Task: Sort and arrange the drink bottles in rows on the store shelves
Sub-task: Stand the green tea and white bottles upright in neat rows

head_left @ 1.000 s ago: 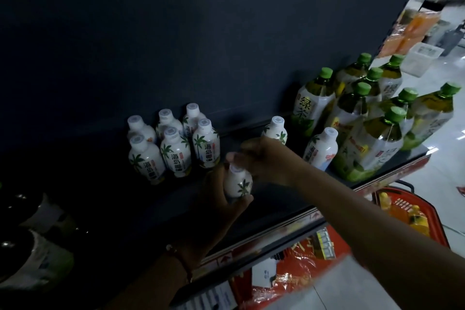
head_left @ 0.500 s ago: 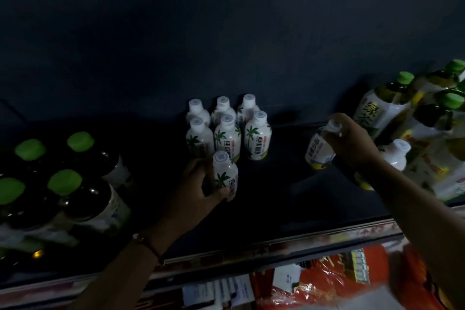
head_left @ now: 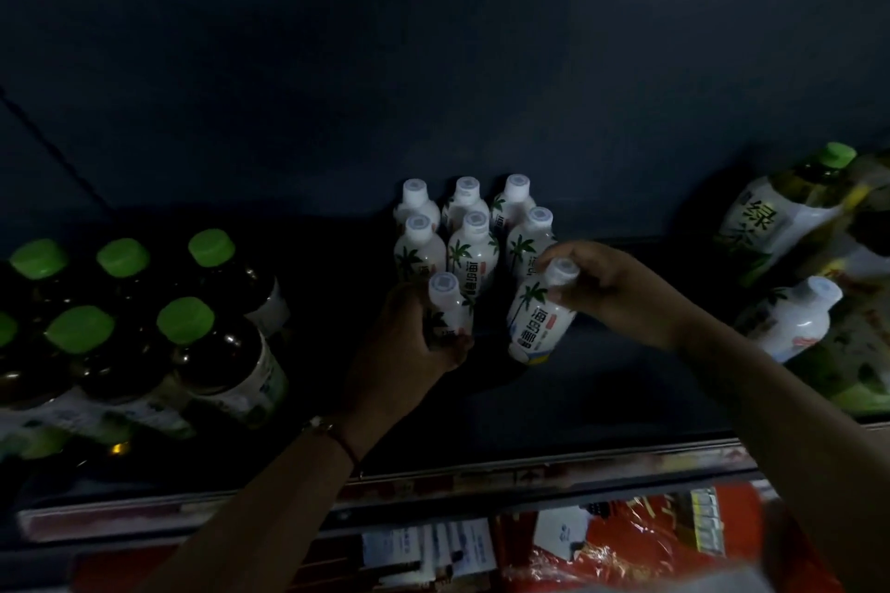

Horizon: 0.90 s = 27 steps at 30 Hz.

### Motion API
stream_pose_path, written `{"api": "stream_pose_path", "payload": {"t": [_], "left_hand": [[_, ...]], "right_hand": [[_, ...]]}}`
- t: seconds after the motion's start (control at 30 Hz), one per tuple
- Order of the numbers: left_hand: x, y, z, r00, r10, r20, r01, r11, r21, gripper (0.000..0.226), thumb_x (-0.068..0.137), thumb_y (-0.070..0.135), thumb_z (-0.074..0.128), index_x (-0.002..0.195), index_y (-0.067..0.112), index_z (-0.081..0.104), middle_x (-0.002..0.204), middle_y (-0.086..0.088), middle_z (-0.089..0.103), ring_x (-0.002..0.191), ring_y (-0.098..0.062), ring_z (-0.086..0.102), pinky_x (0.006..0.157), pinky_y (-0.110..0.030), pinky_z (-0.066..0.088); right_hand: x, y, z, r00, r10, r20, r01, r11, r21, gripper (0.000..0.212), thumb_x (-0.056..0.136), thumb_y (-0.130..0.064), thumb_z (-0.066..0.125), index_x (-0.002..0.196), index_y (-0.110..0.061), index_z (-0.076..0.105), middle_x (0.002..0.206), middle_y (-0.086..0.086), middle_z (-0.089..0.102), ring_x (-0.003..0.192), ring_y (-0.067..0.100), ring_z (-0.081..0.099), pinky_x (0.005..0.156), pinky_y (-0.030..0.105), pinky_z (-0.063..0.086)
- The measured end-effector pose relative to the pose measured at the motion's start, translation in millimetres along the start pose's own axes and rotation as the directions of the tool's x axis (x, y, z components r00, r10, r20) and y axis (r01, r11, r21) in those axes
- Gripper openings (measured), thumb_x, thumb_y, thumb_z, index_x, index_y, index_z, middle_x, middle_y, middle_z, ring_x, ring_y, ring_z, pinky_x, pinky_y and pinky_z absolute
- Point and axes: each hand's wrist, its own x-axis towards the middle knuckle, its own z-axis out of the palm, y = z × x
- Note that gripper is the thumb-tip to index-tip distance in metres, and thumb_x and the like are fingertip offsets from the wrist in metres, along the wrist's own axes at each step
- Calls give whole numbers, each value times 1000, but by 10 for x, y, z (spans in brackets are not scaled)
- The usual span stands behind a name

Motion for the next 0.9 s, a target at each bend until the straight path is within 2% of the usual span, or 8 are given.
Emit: {"api": "stream_pose_path", "payload": {"t": [0.03,0.17,0.3,0.47,0.63,0.73,0.8,0.9], "left_hand": [[-6,-3,-29,1000,-4,6,4,1000,-10,63,72,34,84,127,27,54,124,12,55,112,-2,56,93,-14,45],[-27,-80,-127,999,-4,54,7,998,-59,74,75,36,82,138,37,44,134,17,57,122,-1,55,102,-32,48],[-52,-82,-135,999,23,-38,-20,996,85,72,77,37,80,140,29,45,138,7,54,124,-9,52,99,-24,42],[-34,-91,-146,998,27,-54,-20,992,121,71,82,37,76,144,28,42,142,6,51,127,-10,50,101,-30,44],[-37,-143,-158,998,7,-56,2,988,151,75,84,44,70,149,26,35,146,3,49,130,-14,49,101,-29,42],[-39,-134,-158,999,2,-51,5,992,125,73,86,42,70,149,27,36,146,5,49,130,-11,48,101,-23,38],[-41,-111,-168,999,-5,-36,8,996,89,72,86,40,70,149,27,37,145,8,50,129,-8,48,100,-21,37],[-33,-104,-172,1000,-25,-17,25,999,38,71,87,38,71,149,30,37,143,12,51,127,-3,49,98,-17,38]], "right_hand": [[24,-13,29,1000,-3,26,4,1000,-22,31,86,-9,71,106,-31,64,106,-10,67,99,1,64,84,23,51],[108,-87,175,997,-34,71,41,995,-90,40,85,-9,71,112,-36,61,112,-16,59,103,-8,57,83,8,43],[175,-156,381,995,-56,85,63,995,-72,43,87,-9,68,114,-42,58,114,-21,54,104,-11,55,85,8,44],[230,-266,516,994,-73,77,76,996,-35,42,90,-5,63,123,-32,60,115,-28,53,107,-18,52,84,4,43],[169,-248,603,995,-91,-32,87,990,-110,48,91,-17,63,135,-32,51,129,-16,54,114,-1,54,93,19,47],[130,-234,638,995,-46,-91,38,996,-81,40,90,-23,64,128,-32,53,123,-10,56,109,5,57,94,34,52],[121,-222,661,993,-49,-110,43,997,-59,30,92,-26,62,121,-31,57,117,-10,61,107,5,59,92,38,53],[126,-214,705,992,-38,-124,35,999,-23,33,93,-25,61,125,-30,57,119,-9,61,110,6,59,94,40,53]]}}
